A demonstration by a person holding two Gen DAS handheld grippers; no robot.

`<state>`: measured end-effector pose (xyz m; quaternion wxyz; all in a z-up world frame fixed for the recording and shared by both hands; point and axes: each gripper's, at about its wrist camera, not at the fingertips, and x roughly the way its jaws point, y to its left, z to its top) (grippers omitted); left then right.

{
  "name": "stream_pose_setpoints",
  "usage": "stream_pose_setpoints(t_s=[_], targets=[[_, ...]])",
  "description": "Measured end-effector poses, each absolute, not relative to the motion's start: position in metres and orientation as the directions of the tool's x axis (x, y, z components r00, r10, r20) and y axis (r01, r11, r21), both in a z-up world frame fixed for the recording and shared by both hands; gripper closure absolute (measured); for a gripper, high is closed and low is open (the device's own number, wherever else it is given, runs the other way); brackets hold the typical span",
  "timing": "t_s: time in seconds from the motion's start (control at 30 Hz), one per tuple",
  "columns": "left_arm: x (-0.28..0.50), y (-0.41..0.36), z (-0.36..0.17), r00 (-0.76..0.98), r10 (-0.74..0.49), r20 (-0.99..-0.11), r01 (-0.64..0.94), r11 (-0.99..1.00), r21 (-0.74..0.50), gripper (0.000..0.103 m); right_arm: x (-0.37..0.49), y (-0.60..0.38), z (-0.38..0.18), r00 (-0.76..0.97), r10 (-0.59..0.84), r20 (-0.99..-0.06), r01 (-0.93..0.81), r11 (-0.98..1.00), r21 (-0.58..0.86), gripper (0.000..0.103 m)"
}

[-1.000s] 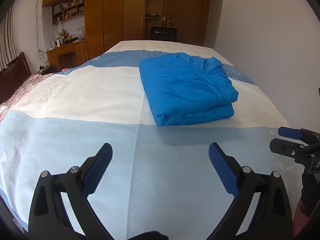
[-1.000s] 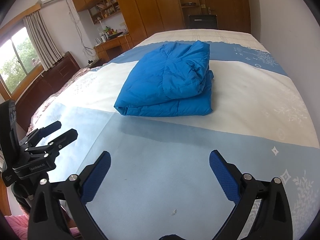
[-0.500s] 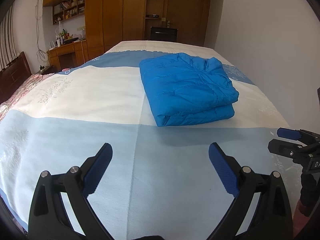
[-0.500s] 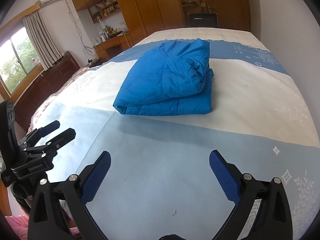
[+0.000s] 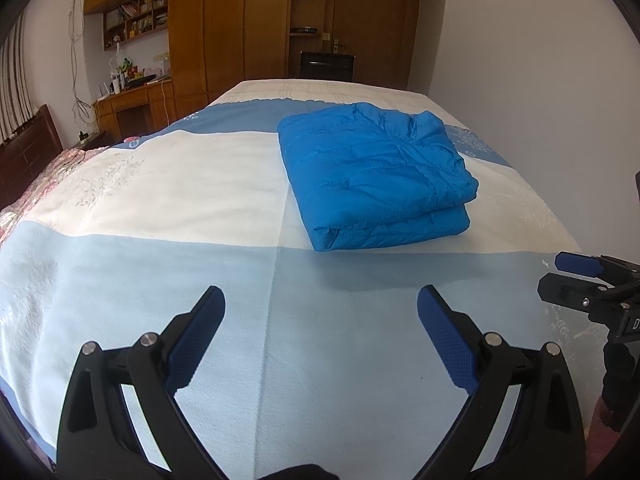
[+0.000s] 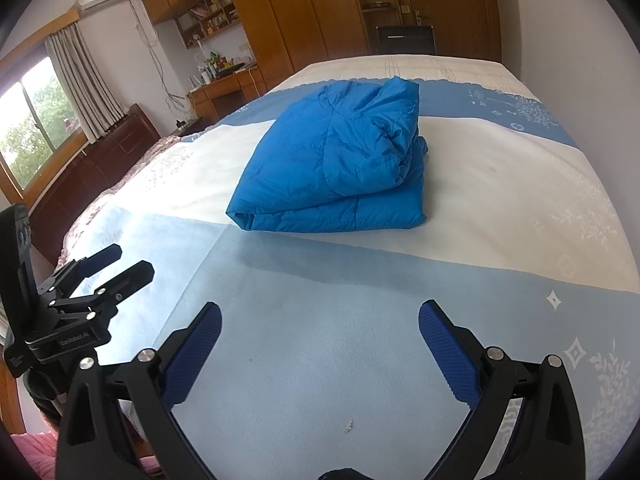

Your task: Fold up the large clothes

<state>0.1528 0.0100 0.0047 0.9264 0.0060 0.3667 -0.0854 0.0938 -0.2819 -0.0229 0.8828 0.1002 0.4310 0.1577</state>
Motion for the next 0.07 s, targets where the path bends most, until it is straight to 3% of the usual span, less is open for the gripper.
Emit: stream_pose_setpoints(t_s=[0.07], targets=[[0.1526,0.0108,0.0048,0.716,-0.153,-0.681,0.163,0.985,-0.050,0.007,0.0935,-0.2817,-0.0233,0.579,0.366,-0.729,-0.192,0.930,0.314,0.004]])
